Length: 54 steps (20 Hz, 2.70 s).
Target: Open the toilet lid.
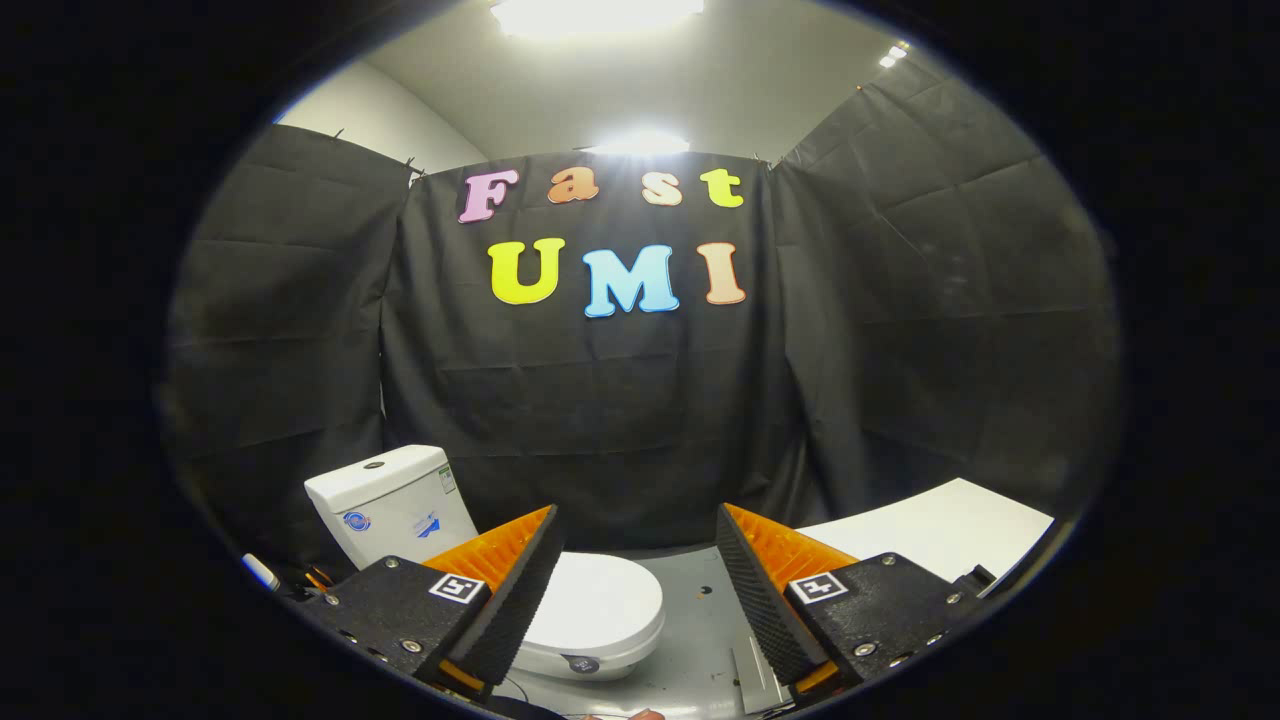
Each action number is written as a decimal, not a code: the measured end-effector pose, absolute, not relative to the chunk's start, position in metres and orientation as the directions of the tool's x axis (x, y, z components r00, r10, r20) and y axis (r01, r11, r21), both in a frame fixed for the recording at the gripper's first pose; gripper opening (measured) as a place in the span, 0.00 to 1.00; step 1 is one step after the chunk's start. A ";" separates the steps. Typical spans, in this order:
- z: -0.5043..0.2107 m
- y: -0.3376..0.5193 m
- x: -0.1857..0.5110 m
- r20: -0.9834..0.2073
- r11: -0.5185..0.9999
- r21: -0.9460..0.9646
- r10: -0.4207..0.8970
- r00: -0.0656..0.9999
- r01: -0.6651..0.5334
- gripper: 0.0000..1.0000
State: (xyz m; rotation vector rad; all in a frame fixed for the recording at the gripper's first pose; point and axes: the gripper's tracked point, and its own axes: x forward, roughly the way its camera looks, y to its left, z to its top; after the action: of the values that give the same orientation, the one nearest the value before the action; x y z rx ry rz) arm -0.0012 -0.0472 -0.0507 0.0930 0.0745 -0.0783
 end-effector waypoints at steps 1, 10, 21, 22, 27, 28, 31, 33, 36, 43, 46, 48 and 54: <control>-0.052 -0.046 0.000 -0.079 0.992 0.094 -0.072 0.994 0.079 0.95; -0.086 -0.023 0.016 -0.090 0.962 0.262 -0.050 0.995 0.072 0.94; -0.188 0.012 0.053 -0.215 0.832 0.525 -0.073 0.974 0.178 0.96; -0.201 0.019 0.056 -0.240 0.834 0.517 -0.076 0.968 0.193 0.96; -0.244 0.061 0.080 -0.340 0.842 0.492 -0.049 0.939 0.223 0.96; -0.252 0.074 0.083 -0.355 0.836 0.503 -0.030 0.935 0.218 0.96; -0.282 0.107 0.086 -0.399 0.827 0.523 0.024 0.917 0.207 0.96; -0.307 0.122 0.081 -0.440 0.829 0.518 0.045 0.897 0.212 0.96; -0.337 0.129 0.071 -0.486 0.821 0.519 0.054 0.872 0.238 0.95; -0.374 0.116 0.059 -0.516 0.740 0.592 0.046 0.855 0.318 0.95; -0.388 0.100 0.053 -0.525 0.702 0.614 0.023 0.851 0.360 0.95; -0.401 0.091 0.049 -0.535 0.678 0.624 0.007 0.845 0.389 0.95; -0.433 0.076 0.042 -0.560 0.628 0.641 -0.010 0.828 0.441 0.94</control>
State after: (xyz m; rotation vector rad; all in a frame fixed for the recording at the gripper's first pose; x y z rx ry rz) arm 0.0424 0.0764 -0.4330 0.8622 0.5499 -0.2737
